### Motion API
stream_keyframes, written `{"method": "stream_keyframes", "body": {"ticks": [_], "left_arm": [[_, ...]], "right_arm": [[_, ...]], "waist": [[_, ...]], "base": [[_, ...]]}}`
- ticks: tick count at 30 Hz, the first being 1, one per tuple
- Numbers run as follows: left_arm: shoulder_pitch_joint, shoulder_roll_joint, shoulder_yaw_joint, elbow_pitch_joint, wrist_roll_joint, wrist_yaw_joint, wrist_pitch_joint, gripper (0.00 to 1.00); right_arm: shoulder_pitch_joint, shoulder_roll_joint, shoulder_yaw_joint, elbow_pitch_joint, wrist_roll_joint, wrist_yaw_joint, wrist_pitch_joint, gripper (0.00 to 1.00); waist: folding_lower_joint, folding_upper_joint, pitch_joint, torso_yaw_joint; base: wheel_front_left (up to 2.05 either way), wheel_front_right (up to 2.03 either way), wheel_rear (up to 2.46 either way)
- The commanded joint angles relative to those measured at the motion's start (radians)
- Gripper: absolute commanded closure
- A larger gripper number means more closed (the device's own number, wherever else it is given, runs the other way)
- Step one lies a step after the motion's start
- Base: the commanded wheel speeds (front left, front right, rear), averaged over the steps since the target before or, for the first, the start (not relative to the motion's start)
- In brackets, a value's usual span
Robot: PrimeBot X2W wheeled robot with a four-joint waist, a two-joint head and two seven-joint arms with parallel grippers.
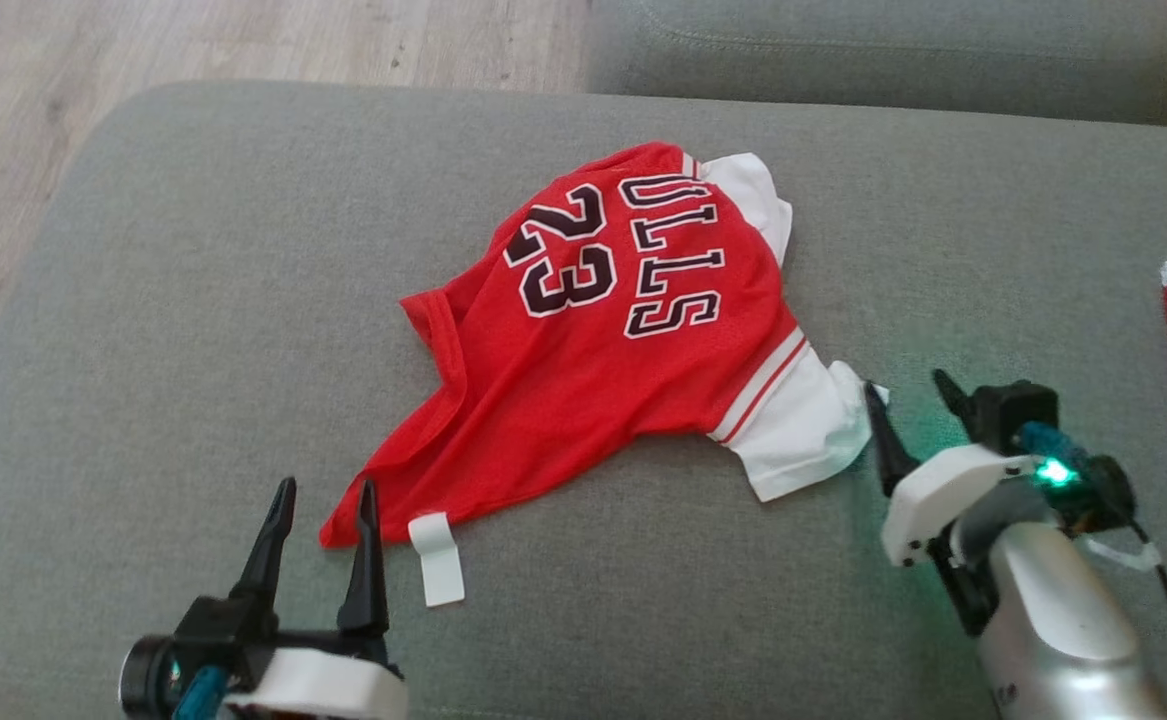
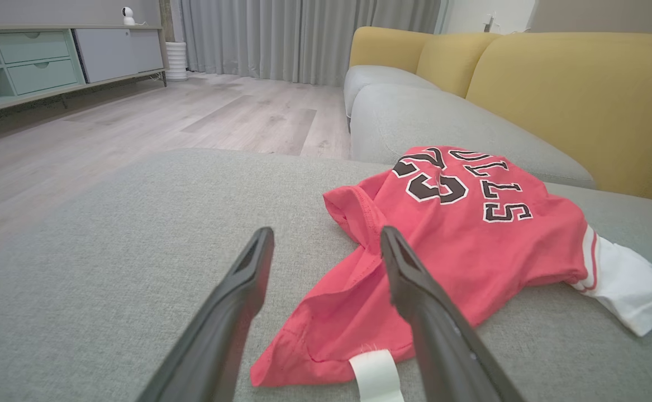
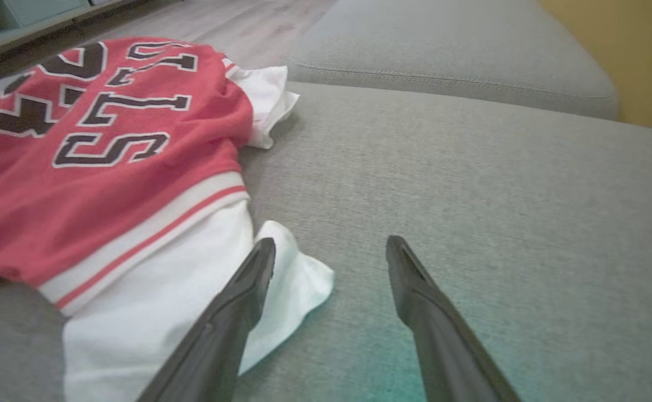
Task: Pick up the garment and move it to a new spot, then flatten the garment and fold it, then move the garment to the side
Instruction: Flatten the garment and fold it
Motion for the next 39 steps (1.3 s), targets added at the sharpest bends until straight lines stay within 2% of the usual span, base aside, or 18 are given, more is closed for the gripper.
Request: {"method": "stream_keyframes", "body": {"ticks": [1,5,10,11,13,14,16,22,25,30,39], "left_arm": [[-0.053,0.004,0.029,-0.025,0.011,0.0,-0.009,0.0],[-0.063,0.0,0.026,-0.01,0.011,-0.007,-0.01,0.0],[-0.065,-0.002,0.032,-0.002,0.012,-0.007,-0.011,0.0],[-0.063,-0.001,0.034,-0.002,0.012,-0.007,-0.011,0.0],[-0.061,0.001,0.04,-0.003,0.011,-0.007,-0.011,0.0],[-0.06,0.002,0.042,-0.004,0.011,-0.005,-0.012,0.0],[-0.061,0.005,0.049,-0.004,0.01,-0.003,-0.012,0.0],[-0.056,0.011,0.07,-0.003,0.009,0.0,-0.013,0.0],[-0.048,0.01,0.076,-0.006,0.009,0.004,-0.013,0.0],[-0.032,0.01,0.086,-0.01,0.005,0.008,-0.013,0.0],[-0.016,0.007,0.088,-0.001,-0.002,-0.001,-0.014,0.0]], "right_arm": [[-0.03,0.012,0.003,-0.027,-0.021,0.004,0.003,0.0],[-0.029,0.019,-0.054,-0.001,-0.071,0.004,0.04,0.0],[-0.037,0.023,-0.023,0.036,-0.042,0.004,0.091,0.0],[-0.042,0.023,-0.008,0.042,-0.024,0.004,0.095,0.16],[-0.054,0.024,0.018,0.055,0.006,0.004,0.105,0.6],[-0.06,0.024,0.031,0.062,0.019,0.004,0.111,0.7],[-0.072,0.024,0.054,0.071,0.039,0.004,0.114,1.0],[-0.092,0.024,0.006,0.065,0.054,0.004,0.028,1.0],[-0.067,0.024,-0.052,0.041,0.053,0.004,-0.029,1.0],[0.031,0.024,-0.127,-0.043,0.054,0.004,-0.086,1.0],[0.217,0.024,-0.183,-0.184,0.113,0.004,-0.11,1.0]], "waist": [[-0.0001,0.0,0.005,0.008],[-0.0001,0.0,0.014,0.032],[-0.0001,0.0,0.02,0.051],[-0.0001,0.0,0.022,0.051],[-0.0001,0.0,0.023,0.046],[-0.0001,0.0,0.024,0.043],[-0.0001,0.0,0.027,0.033],[-0.0001,0.0,0.029,-0.009],[-0.0001,0.0,0.022,-0.035],[-0.0001,0.0,0.009,-0.083],[-0.0001,0.0,-0.012,-0.134]], "base": [[0.0,0.0,0.0],[0.0,0.0,0.0],[0.0,0.0,0.0],[0.0,0.0,0.0],[0.0,0.0,0.0],[0.0,0.0,0.0],[0.0,0.0,0.0],[0.0,0.0,0.0],[0.0,0.0,0.0],[0.0,0.0,0.0],[0.0,0.0,0.0]]}}
